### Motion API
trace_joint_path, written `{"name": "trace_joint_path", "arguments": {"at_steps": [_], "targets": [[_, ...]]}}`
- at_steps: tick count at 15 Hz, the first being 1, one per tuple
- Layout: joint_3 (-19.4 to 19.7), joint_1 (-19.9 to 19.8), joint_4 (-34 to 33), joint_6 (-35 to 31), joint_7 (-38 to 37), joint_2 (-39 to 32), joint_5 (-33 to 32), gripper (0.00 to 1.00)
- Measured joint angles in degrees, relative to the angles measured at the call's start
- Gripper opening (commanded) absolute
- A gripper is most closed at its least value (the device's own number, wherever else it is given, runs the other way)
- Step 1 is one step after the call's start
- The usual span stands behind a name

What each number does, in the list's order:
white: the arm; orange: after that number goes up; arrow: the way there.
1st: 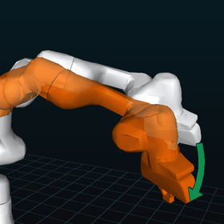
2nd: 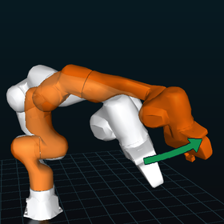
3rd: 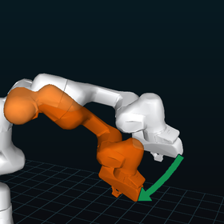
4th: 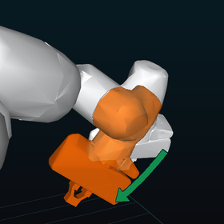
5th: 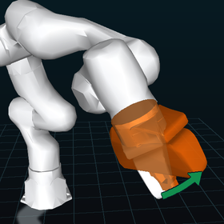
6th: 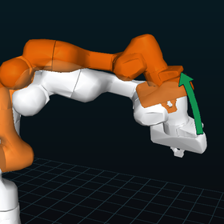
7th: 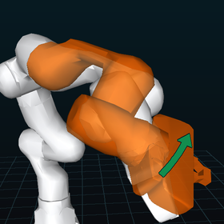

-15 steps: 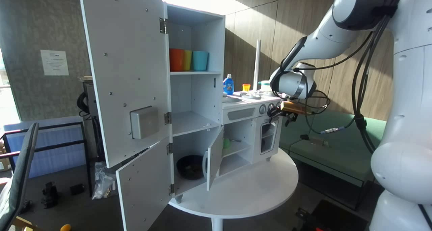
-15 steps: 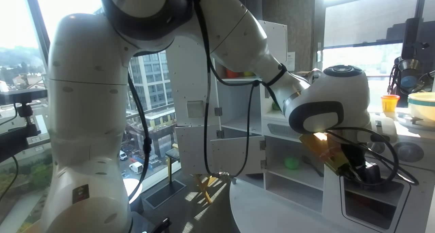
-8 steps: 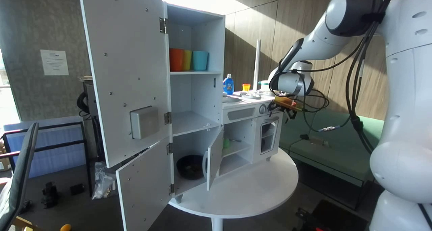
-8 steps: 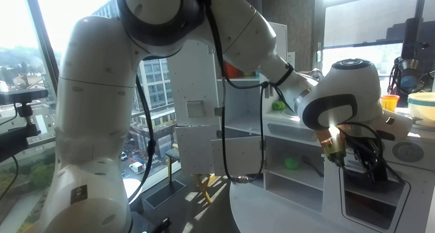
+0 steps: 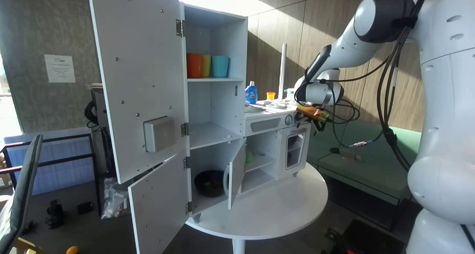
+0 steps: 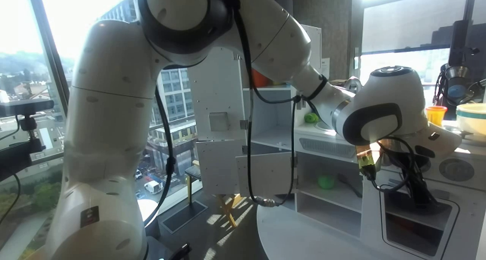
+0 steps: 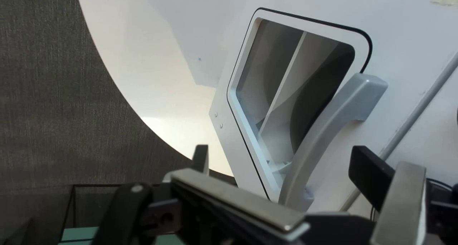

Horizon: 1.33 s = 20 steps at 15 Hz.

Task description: Open the cupboard doors

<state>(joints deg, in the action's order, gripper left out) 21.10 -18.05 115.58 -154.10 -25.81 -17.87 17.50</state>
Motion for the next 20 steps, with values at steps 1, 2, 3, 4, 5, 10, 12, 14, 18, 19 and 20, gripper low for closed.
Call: {"name": "trace_joint_path", "arguments": {"at_steps": [1, 2, 3, 4, 5, 10, 12, 14, 18, 19, 20], "targets": [[0.0, 0.0, 0.1, 0.0, 0.0, 0.0, 0.0, 1.0], [-0.1, 0.1, 0.3, 0.1, 0.0, -0.1, 0.0, 1.0], [-0.3, 0.1, 0.5, 0.0, 0.0, -0.2, 0.0, 1.0], [-0.5, 0.1, 0.7, -0.3, 0.3, -0.4, 0.0, 1.0], [-1.1, -0.1, 1.2, -1.0, 1.3, -0.4, 0.6, 1.0], [-1.2, -0.2, 1.5, -1.1, 1.5, -0.4, 0.8, 1.0], [-1.2, -0.2, 1.5, -1.0, 1.5, -0.4, 0.8, 1.0], [-1.3, -0.2, 1.5, -1.0, 1.6, -0.4, 0.8, 1.0], [-1.7, -0.8, 1.3, -0.5, 1.6, -0.5, 2.5, 1.0], [-2.0, -1.1, 1.2, -0.4, 1.7, -0.6, 3.6, 1.0], [-2.4, -1.6, 1.1, -0.1, 2.5, -0.7, 5.0, 1.0]]}}
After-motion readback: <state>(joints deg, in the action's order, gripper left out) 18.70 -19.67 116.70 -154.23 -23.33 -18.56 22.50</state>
